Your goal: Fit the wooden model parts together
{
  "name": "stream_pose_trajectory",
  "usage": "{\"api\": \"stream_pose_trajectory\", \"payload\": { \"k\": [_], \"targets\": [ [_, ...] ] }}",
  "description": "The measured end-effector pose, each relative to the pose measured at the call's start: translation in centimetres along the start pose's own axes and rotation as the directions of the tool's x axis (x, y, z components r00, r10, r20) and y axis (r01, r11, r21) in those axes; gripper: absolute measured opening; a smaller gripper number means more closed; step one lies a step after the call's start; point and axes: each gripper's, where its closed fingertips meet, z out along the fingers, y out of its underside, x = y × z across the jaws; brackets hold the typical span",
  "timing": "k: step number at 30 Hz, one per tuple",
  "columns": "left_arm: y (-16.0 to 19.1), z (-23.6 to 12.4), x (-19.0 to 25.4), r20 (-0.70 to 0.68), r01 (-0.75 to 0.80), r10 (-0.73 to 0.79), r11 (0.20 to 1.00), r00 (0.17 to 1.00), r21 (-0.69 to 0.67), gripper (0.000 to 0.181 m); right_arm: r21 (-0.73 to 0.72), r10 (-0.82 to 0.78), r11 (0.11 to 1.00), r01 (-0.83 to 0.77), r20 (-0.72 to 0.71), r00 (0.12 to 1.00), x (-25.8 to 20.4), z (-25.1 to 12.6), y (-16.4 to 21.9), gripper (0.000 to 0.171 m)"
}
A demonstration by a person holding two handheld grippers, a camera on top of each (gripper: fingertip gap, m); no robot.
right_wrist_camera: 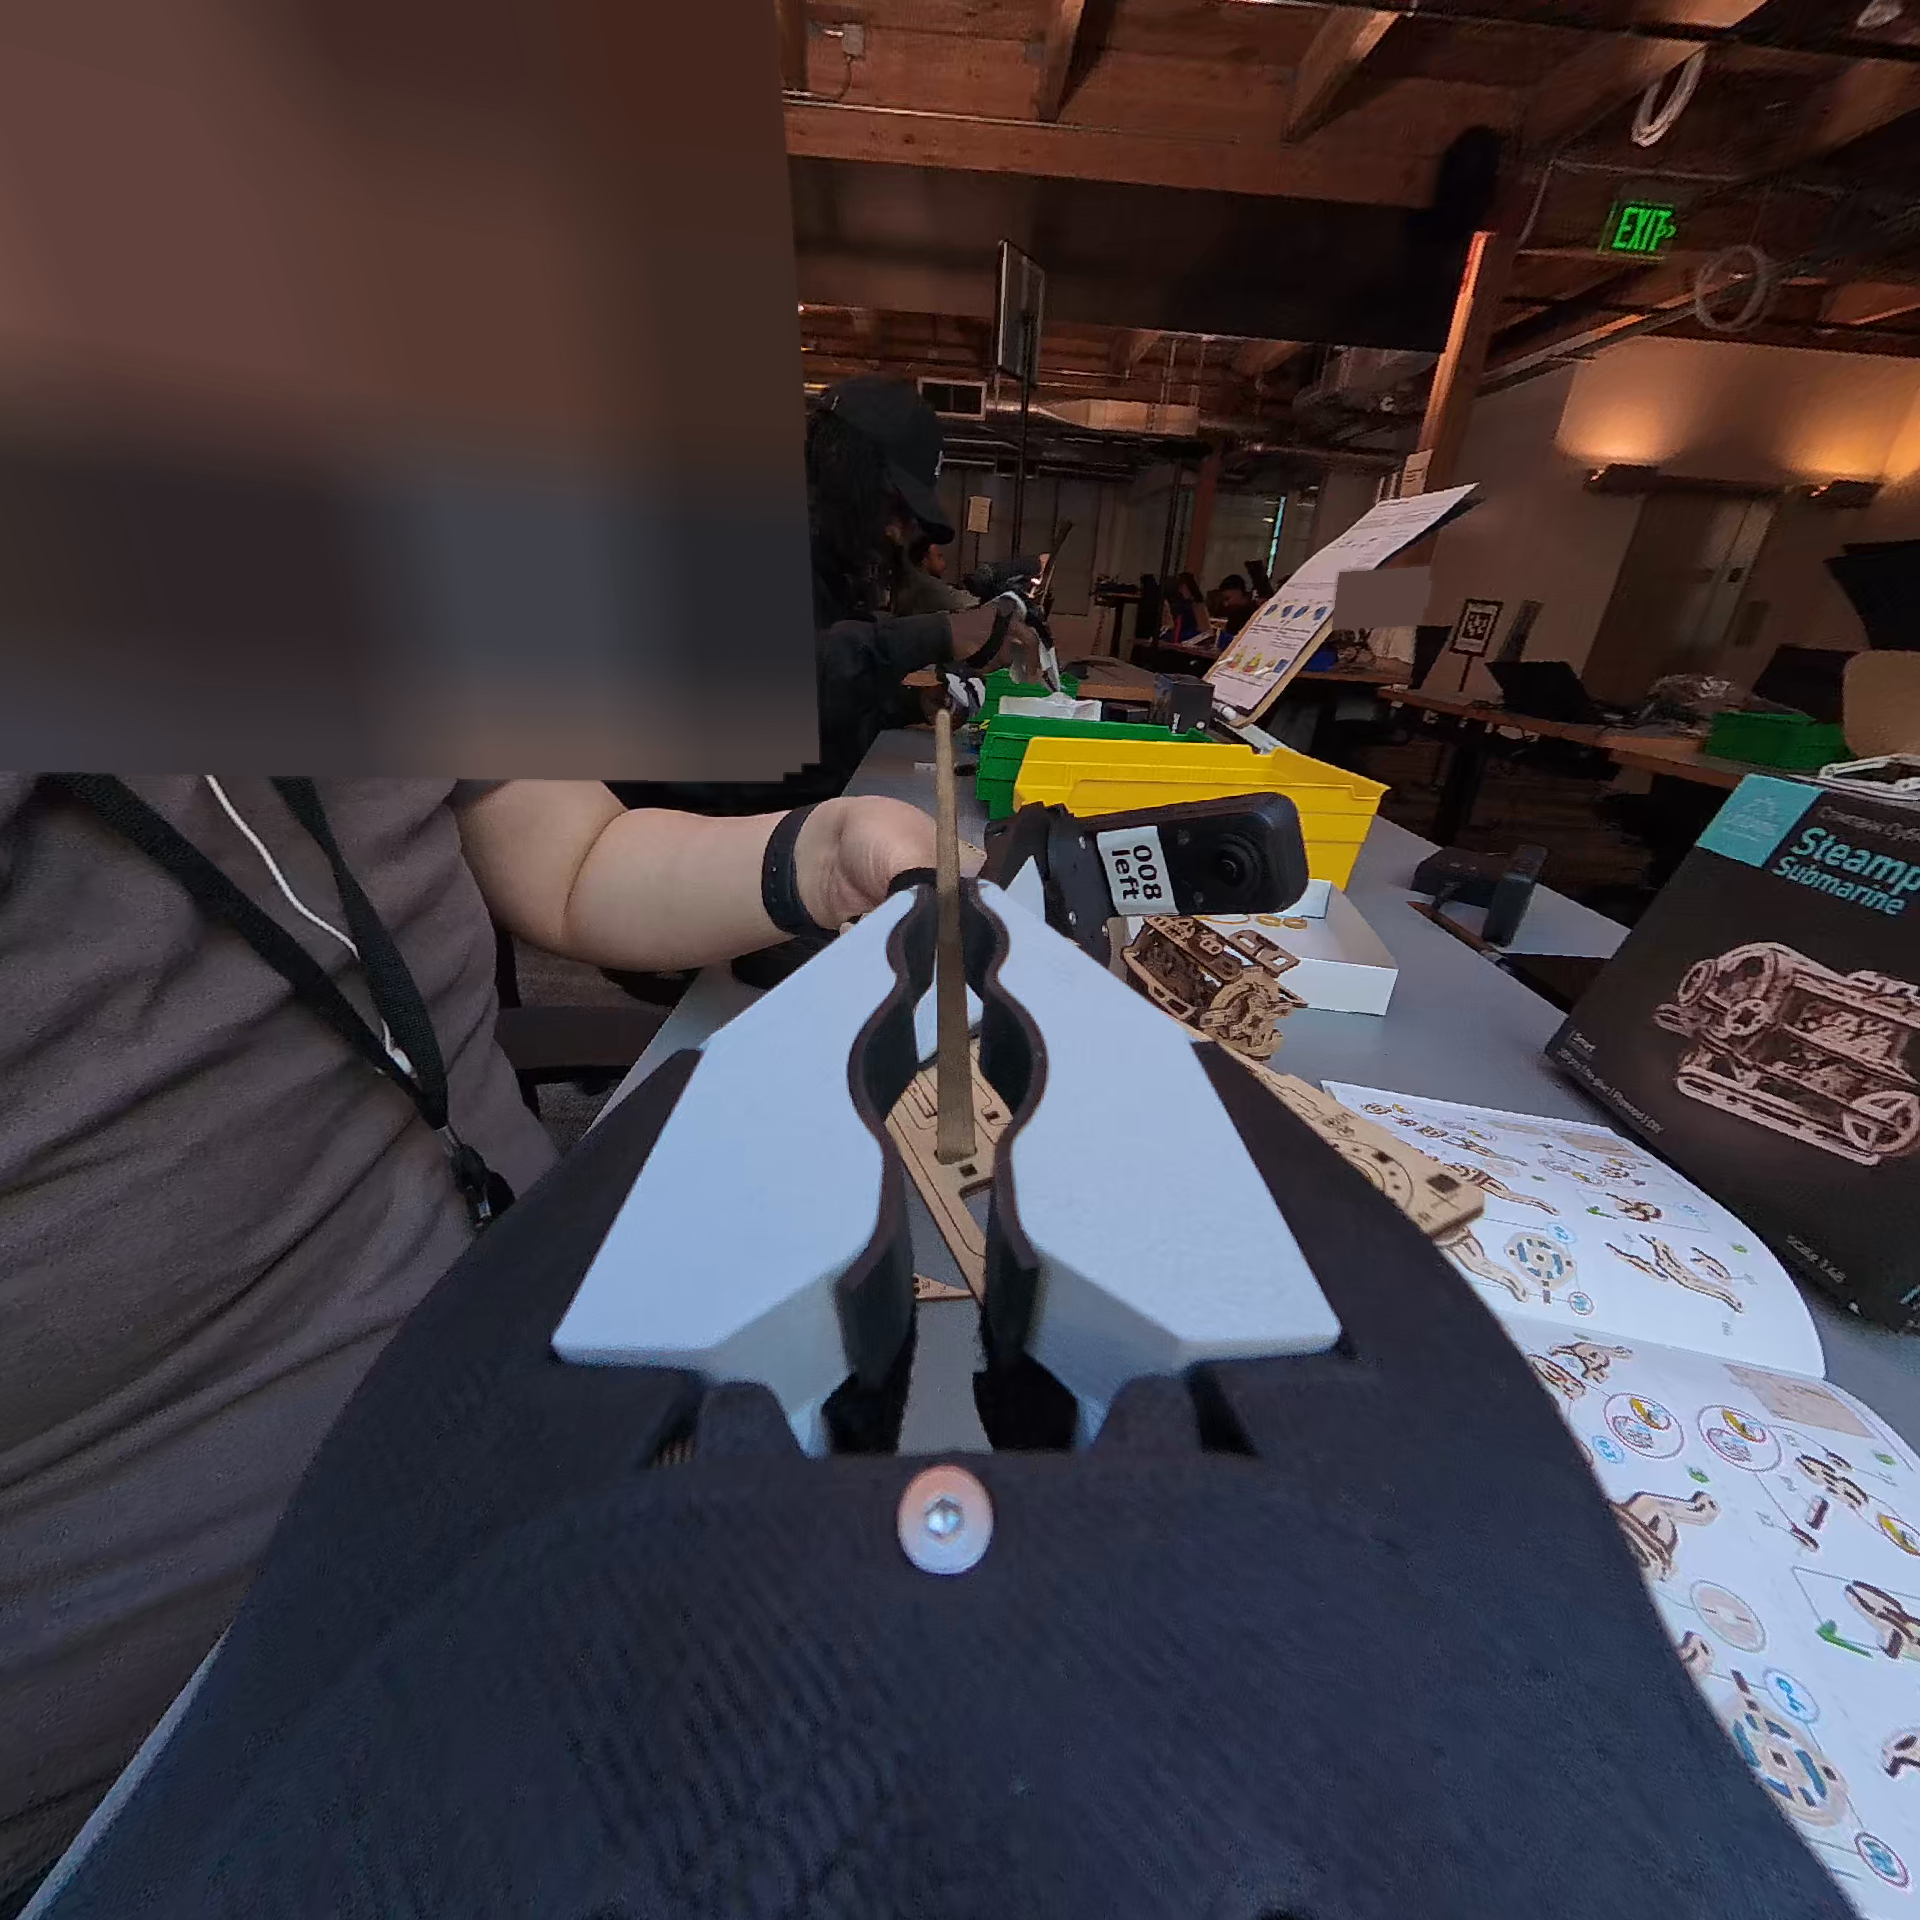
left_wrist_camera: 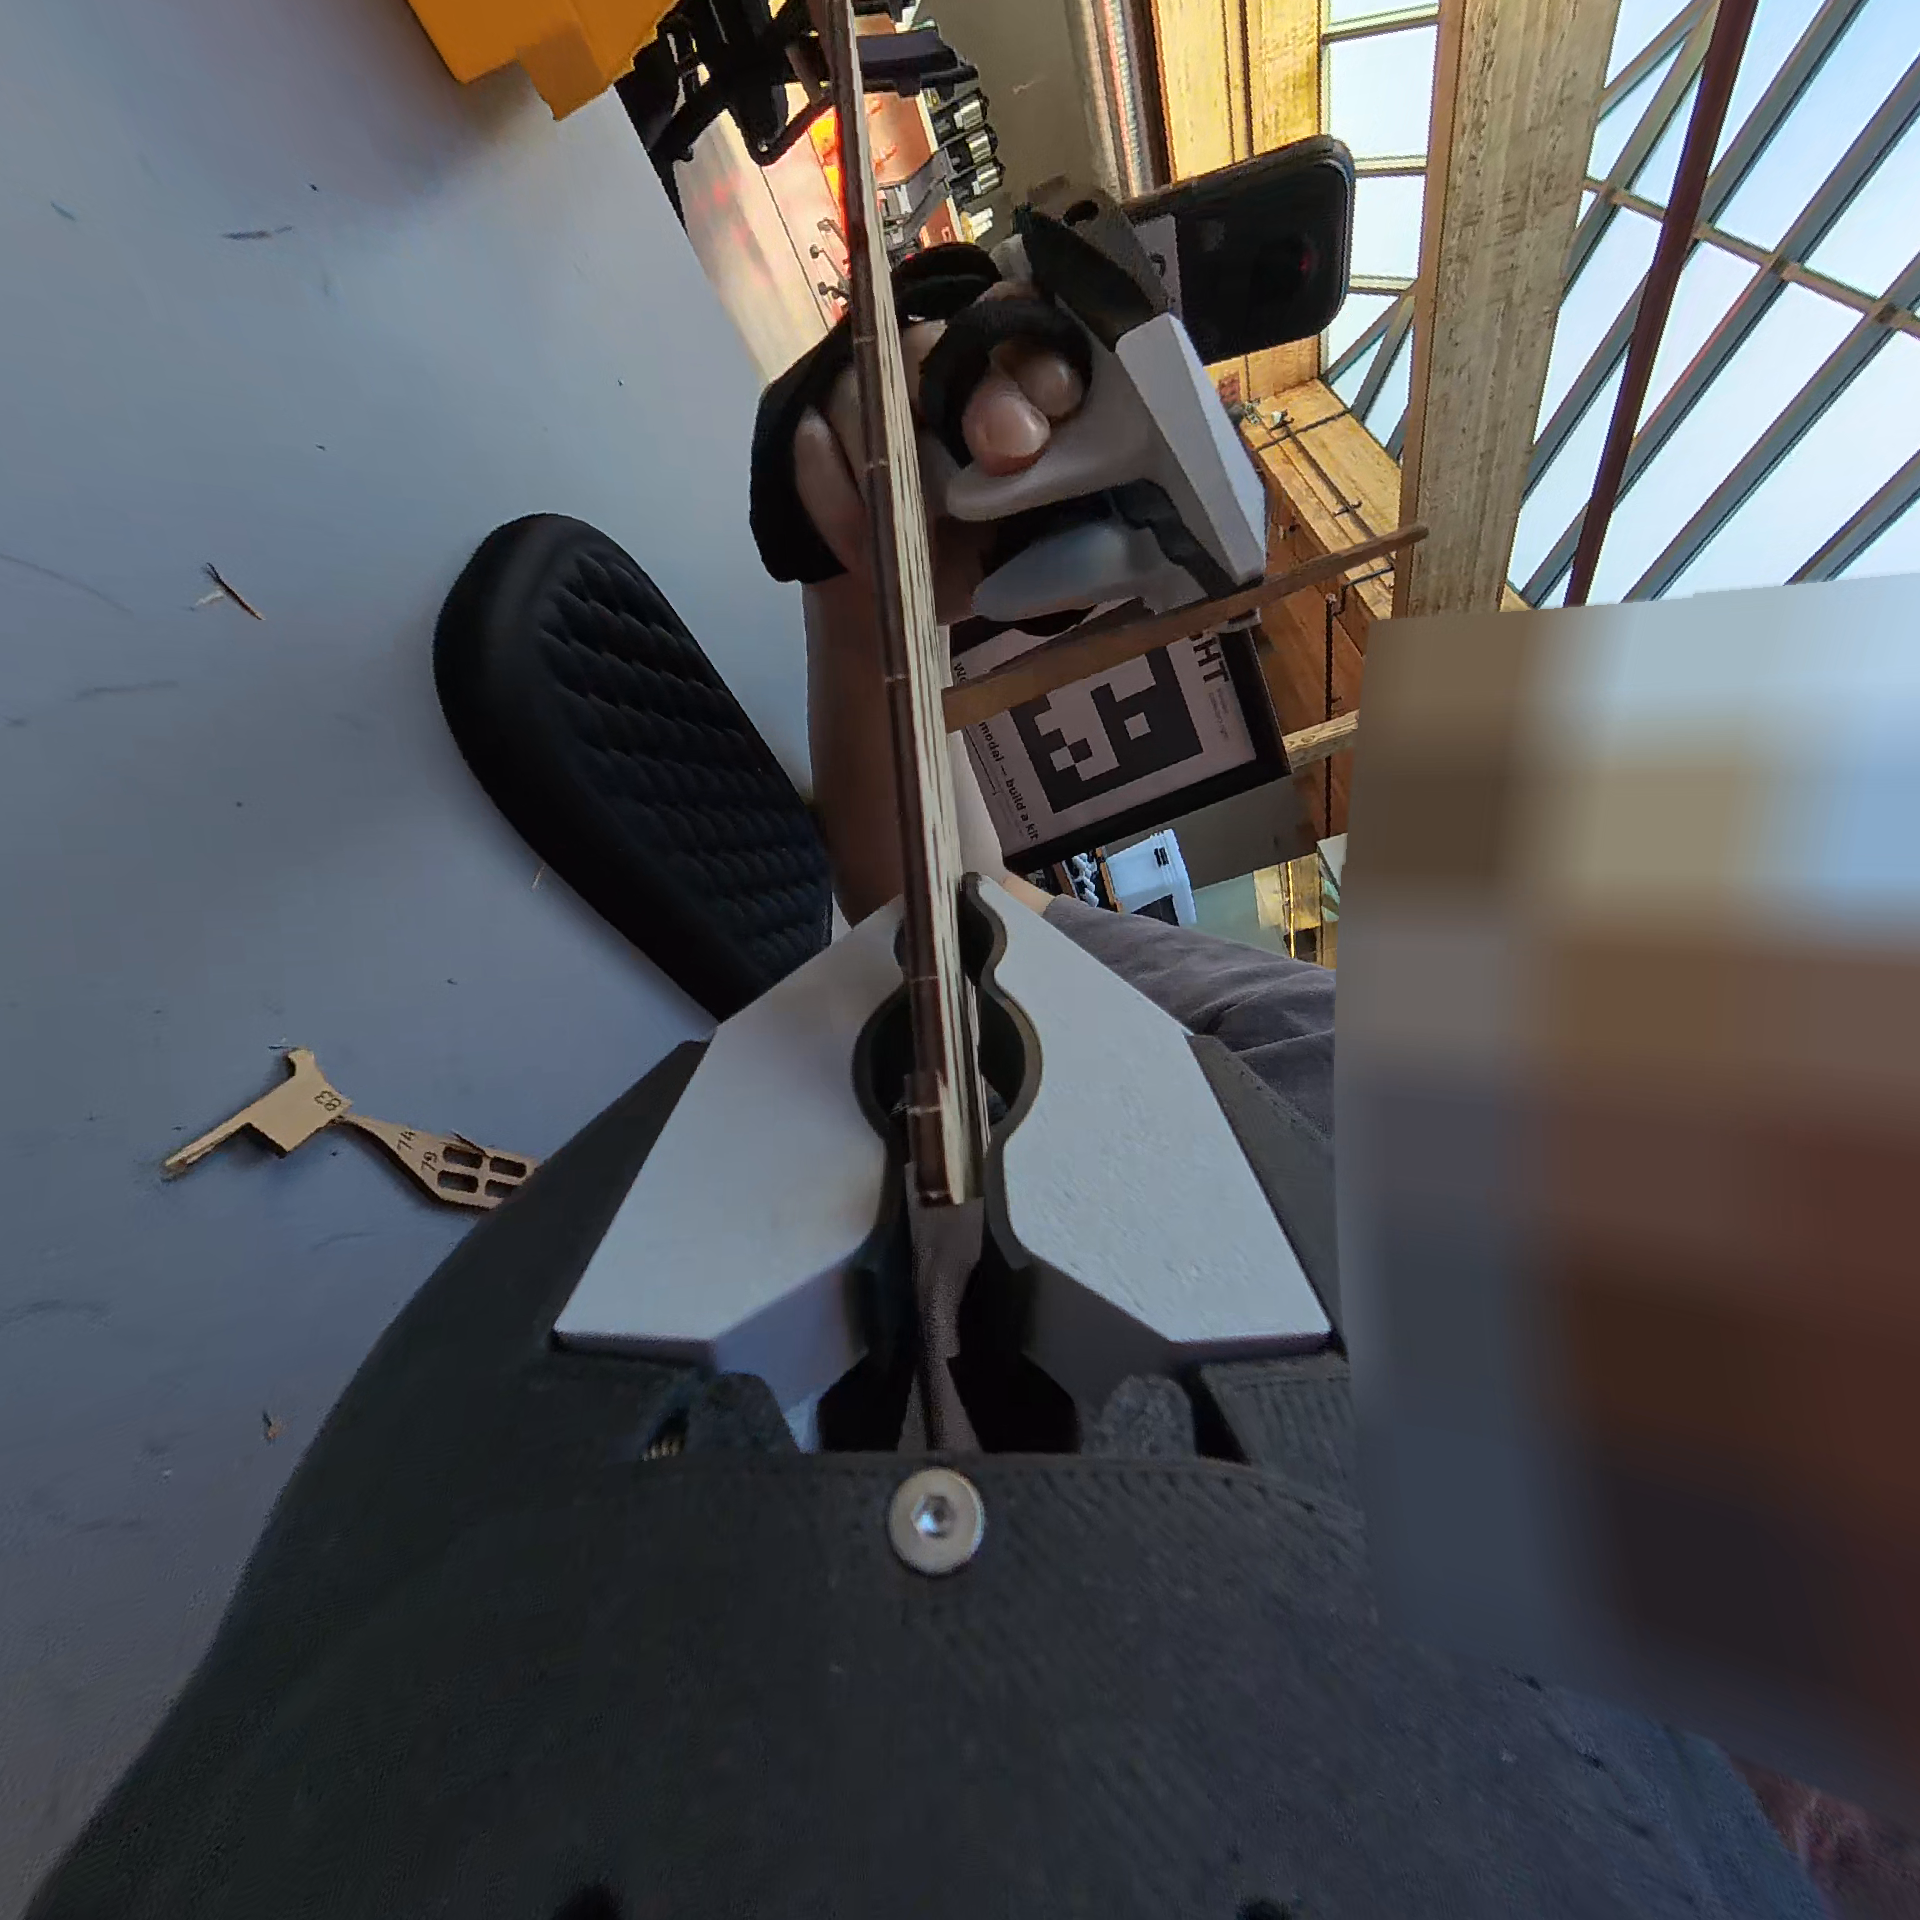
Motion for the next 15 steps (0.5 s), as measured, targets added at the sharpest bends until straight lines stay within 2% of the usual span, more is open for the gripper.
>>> {"api": "stream_pose_trajectory", "payload": {
  "k": [5, 7, 11, 15],
  "targets": [
    [-0.1, -0.2, 0.2, 0.004, 0.010, -0.010, 1.000, 1.000, 0.001, 0.002, -0.059, -0.046, 0.997, 0.045, -0.011, 0.999, -0.3, 0.0, 1.5, 0.003],
    [-0.1, -0.3, -0.5, 0.079, -0.026, 0.026, 1.000, 0.997, -0.007, 0.002, -0.061, -0.044, 0.997, 0.042, -0.032, 0.999, -0.1, -0.1, 1.8, 0.003],
    [-0.4, -0.6, -0.7, 0.130, -0.044, 0.045, 0.999, 0.990, -0.008, 0.001, -0.055, -0.027, 0.998, 0.023, -0.077, 0.997, 0.4, -1.0, 2.2, 0.003],
    [-0.7, -1.0, -2.1, 0.288, -0.085, 0.099, 0.995, 0.953, -0.060, 0.002, -0.147, -0.042, 0.989, 0.021, -0.140, 0.989, 1.0, -1.9, 4.3, 0.003]
  ]
}}
